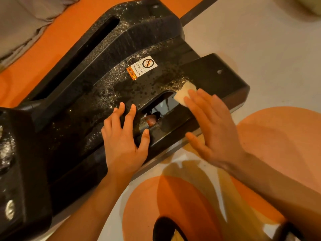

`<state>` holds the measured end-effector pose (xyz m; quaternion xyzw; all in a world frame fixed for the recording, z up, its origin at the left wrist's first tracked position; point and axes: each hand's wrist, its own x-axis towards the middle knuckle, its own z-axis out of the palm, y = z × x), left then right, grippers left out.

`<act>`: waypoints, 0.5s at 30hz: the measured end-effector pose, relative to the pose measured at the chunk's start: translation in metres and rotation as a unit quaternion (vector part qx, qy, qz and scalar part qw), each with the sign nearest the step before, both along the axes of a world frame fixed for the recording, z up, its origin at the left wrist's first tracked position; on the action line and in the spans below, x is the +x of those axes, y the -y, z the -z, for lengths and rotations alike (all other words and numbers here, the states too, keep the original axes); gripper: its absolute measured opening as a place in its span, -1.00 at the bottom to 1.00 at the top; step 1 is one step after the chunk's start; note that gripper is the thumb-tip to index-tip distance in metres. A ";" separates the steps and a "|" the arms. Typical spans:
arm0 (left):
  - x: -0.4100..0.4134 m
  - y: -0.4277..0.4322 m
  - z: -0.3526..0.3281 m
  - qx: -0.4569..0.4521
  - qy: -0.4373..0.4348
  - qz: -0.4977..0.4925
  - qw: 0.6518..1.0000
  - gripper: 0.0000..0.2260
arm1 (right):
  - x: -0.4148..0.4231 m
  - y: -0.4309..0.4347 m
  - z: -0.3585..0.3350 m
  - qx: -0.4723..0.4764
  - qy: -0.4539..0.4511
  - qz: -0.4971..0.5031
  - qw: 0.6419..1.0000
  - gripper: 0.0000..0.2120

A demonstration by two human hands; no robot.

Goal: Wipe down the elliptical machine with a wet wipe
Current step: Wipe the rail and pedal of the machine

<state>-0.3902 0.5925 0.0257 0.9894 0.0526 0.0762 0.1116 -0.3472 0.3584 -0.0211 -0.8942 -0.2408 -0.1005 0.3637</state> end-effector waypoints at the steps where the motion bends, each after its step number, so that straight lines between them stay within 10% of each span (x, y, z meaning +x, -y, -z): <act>1: 0.000 0.000 0.000 0.001 -0.001 -0.002 1.000 -0.39 | 0.014 0.005 -0.005 -0.013 -0.030 0.009 0.999 -0.24; 5: 0.000 0.000 0.000 0.009 -0.004 -0.003 1.000 -0.39 | 0.076 -0.001 -0.037 -0.034 -0.161 -0.001 0.986 -0.16; 15: 0.001 -0.001 0.001 0.021 -0.010 0.000 1.000 -0.40 | 0.037 0.025 -0.026 -0.086 -0.079 -0.089 0.989 -0.24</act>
